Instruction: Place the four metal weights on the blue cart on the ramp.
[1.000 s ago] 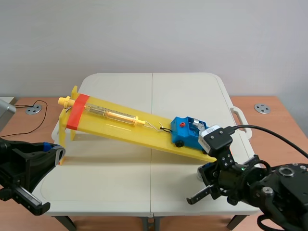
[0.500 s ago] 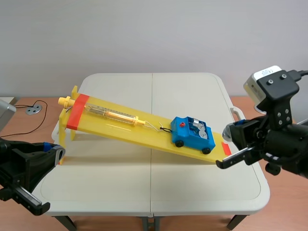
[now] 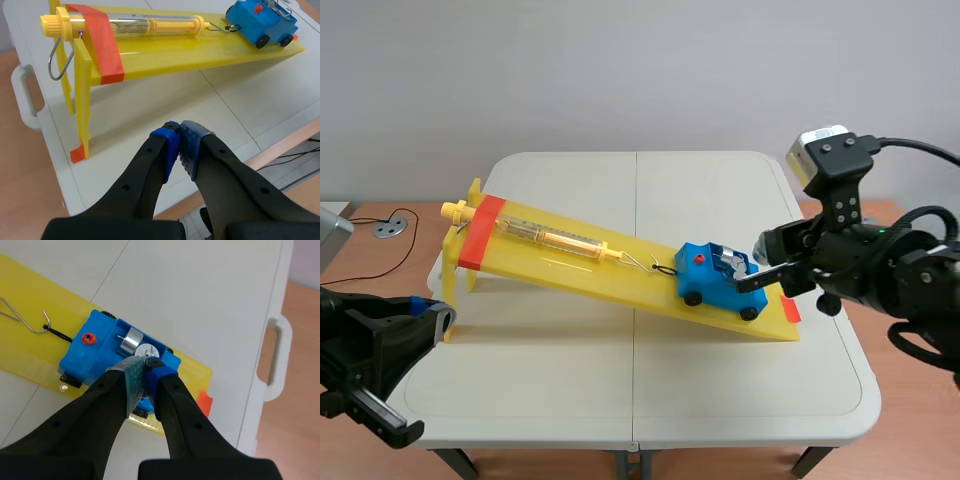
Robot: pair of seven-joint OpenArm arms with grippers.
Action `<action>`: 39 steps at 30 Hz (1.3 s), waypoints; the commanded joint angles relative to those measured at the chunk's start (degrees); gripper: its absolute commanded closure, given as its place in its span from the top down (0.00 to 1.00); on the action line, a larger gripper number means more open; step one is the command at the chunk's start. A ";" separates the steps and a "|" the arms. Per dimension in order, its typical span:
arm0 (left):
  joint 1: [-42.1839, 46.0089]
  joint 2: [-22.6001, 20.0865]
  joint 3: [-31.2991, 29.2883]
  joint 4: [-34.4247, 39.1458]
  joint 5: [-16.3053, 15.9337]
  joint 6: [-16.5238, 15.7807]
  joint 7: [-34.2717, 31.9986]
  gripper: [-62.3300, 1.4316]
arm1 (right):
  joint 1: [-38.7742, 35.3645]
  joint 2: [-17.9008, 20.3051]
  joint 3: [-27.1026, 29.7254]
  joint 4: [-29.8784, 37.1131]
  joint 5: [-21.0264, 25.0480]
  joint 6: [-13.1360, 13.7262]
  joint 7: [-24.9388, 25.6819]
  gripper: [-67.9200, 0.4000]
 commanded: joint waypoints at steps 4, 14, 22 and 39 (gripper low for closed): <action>-1.09 0.59 -0.68 3.89 -4.44 -2.47 -5.05 0.07 | 7.63 -0.44 -2.19 0.87 1.09 -1.95 6.43 0.02; -1.07 0.59 -0.68 3.89 -4.44 -2.47 -5.05 0.07 | 9.64 -2.58 -2.80 -2.67 -0.61 -2.19 7.56 0.02; -1.07 0.59 -0.68 3.89 -4.44 -2.47 -5.05 0.07 | 9.90 -2.86 -2.80 -3.41 -1.27 -2.32 9.97 0.19; -1.07 0.59 -0.68 4.09 -4.42 -3.04 -5.05 0.07 | 7.10 2.47 2.51 10.38 3.63 1.22 3.54 0.29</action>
